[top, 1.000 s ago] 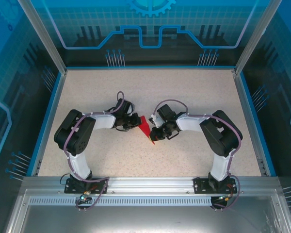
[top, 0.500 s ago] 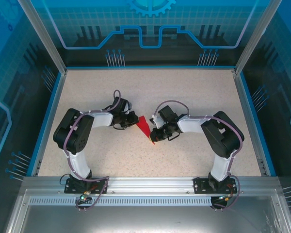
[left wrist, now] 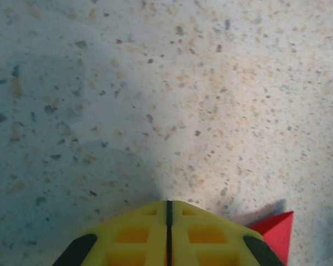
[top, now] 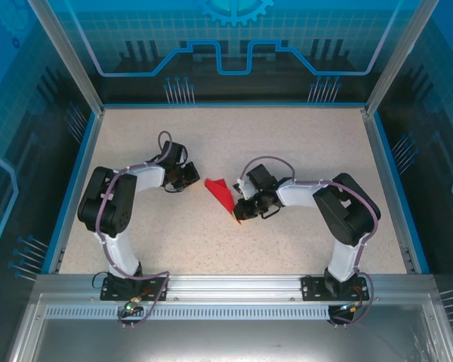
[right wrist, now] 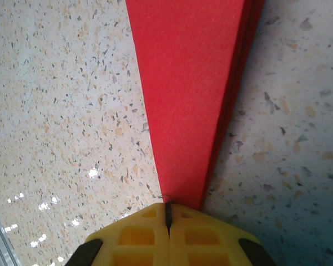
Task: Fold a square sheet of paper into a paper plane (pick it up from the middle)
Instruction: Fold the wing for the fifth time at the center of the table.
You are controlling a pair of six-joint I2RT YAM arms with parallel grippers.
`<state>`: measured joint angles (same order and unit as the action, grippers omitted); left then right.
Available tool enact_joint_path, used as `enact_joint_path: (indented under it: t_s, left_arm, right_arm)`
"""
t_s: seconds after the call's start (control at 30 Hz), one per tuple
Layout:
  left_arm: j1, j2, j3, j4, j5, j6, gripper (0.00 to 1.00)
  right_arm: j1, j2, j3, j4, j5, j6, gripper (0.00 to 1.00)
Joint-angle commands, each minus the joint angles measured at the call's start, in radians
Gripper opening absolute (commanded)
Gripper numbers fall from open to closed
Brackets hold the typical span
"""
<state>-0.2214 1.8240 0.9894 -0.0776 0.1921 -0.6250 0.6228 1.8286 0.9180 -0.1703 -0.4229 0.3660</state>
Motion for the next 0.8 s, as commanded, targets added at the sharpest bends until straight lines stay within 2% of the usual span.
enact_joint_path:
  t_s: [0.0,0.2,0.33,0.47,0.77]
  left_arm:
    - [-0.026,-0.118,-0.031,0.005,0.036,-0.016,0.09]
    - [-0.118,-0.226,-0.122,0.056,0.060,-0.069,0.09]
    - [-0.206,-0.211,-0.191,0.202,0.138,-0.158,0.07]
    - [-0.295,-0.163,-0.200,0.252,0.147,-0.203,0.05]
    - [-0.343,-0.069,-0.225,0.276,0.155,-0.258,0.02]
  right_arm:
    - [0.001,0.078,-0.064,-0.213,0.152,0.002,0.00]
    - [0.000,0.085,-0.064,-0.212,0.149,0.004,0.00]
    - [0.001,0.090,-0.069,-0.207,0.147,0.007,0.00]
    - [0.002,0.093,-0.069,-0.210,0.136,0.004,0.00]
    - [0.000,0.101,-0.064,-0.207,0.137,0.009,0.00]
